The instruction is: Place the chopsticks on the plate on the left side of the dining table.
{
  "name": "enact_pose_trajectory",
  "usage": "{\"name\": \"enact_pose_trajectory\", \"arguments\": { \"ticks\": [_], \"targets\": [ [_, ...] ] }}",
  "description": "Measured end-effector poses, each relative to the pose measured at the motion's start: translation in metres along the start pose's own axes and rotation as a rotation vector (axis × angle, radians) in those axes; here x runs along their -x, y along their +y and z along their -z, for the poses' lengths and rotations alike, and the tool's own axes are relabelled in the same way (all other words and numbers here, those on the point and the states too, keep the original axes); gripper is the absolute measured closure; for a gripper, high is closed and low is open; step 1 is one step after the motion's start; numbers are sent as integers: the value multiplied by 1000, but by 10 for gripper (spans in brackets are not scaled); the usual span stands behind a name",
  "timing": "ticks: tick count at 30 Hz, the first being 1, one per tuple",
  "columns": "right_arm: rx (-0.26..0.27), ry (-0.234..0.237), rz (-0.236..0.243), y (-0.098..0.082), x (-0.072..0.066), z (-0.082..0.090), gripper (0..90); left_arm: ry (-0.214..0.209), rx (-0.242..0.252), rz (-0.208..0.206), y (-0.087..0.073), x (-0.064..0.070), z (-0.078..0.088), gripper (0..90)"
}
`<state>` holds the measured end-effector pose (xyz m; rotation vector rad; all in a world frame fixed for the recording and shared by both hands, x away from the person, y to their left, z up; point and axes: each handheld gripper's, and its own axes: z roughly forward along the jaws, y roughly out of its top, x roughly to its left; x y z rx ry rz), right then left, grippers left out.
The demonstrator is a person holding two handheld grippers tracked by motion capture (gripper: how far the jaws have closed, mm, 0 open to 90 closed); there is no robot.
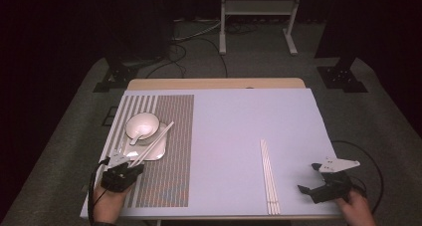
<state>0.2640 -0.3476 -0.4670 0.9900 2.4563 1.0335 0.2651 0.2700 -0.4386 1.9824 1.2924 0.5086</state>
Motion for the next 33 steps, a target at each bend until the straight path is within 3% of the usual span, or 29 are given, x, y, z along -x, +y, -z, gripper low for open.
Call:
{"name": "enact_pose_trajectory", "arguments": {
  "ticks": [33],
  "targets": [
    [0, 0, 0, 0, 0, 0, 22, 65, 1, 45, -4, -21, 3, 896]
  ]
}}
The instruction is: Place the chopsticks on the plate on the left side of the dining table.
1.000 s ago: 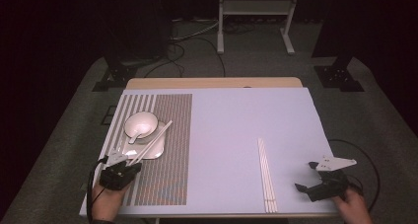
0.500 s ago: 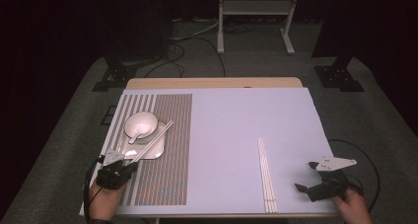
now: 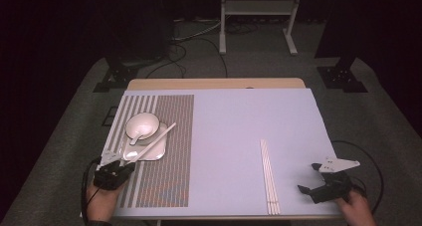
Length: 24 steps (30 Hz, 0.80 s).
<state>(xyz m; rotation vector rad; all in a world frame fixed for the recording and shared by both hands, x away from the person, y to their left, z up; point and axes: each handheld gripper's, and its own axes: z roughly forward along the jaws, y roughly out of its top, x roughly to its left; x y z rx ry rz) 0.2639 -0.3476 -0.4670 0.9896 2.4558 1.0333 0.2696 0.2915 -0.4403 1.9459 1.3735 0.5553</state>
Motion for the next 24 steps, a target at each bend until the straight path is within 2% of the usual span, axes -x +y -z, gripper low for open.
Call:
{"name": "enact_pose_trajectory", "arguments": {
  "ticks": [24],
  "targets": [
    [0, 0, 0, 0, 0, 0, 22, 49, 6, 33, -2, -19, 4, 896]
  ]
}}
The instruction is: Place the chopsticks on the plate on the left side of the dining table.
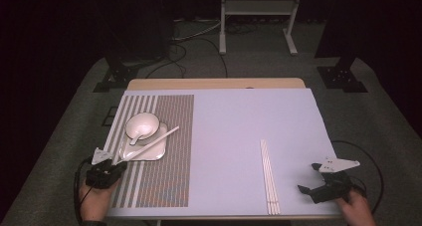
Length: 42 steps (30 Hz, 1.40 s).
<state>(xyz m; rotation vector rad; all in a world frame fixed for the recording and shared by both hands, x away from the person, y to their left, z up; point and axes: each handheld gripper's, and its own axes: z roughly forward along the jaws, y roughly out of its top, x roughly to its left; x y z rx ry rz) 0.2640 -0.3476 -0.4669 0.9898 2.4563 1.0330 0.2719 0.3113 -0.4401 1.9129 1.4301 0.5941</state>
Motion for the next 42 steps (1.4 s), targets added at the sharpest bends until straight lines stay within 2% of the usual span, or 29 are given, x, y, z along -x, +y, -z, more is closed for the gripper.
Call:
{"name": "enact_pose_trajectory", "arguments": {
  "ticks": [19, 42],
  "targets": [
    [0, 0, 0, 0, 0, 0, 22, 29, 13, 14, 2, -11, 0, 896],
    [0, 0, -1, 0, 0, 0, 22, 42, 38, 18, 12, -21, -5, 896]
  ]
}}
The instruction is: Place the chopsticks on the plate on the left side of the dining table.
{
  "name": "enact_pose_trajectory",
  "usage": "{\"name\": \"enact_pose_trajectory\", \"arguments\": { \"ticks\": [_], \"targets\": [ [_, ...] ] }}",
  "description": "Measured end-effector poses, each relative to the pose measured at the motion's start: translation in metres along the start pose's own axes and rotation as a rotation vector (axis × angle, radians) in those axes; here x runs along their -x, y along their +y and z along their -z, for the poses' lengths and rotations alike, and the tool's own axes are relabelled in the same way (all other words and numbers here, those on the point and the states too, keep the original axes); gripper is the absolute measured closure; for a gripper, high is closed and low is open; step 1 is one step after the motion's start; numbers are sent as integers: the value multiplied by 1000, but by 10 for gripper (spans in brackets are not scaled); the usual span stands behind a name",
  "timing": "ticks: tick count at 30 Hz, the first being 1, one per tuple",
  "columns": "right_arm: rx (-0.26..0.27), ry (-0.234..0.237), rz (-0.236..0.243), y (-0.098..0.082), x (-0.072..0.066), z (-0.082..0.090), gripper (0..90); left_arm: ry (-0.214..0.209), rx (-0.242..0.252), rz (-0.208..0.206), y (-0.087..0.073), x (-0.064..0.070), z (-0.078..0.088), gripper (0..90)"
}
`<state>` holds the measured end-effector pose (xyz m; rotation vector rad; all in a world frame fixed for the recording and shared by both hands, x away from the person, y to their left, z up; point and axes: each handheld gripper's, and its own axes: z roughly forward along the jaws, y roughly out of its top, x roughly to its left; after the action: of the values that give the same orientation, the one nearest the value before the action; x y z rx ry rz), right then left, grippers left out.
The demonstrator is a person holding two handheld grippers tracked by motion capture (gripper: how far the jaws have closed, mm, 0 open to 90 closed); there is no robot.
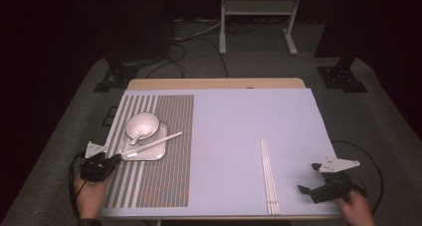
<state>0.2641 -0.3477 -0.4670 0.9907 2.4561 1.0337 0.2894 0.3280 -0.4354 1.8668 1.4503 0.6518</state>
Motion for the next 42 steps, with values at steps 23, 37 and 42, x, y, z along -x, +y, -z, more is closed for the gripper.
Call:
{"name": "enact_pose_trajectory", "arguments": {
  "ticks": [23, 37, 42],
  "targets": [
    [0, 0, 0, 0, 0, 0, 22, 20, 6, 25, 6, -14, -6, 897],
    [0, 0, 0, 0, 0, 0, 22, 26, 14, 37, 10, -19, -10, 896],
    [0, 0, -1, 0, 0, 0, 21, 25, 14, 35, 11, -21, -12, 897]
  ]
}}
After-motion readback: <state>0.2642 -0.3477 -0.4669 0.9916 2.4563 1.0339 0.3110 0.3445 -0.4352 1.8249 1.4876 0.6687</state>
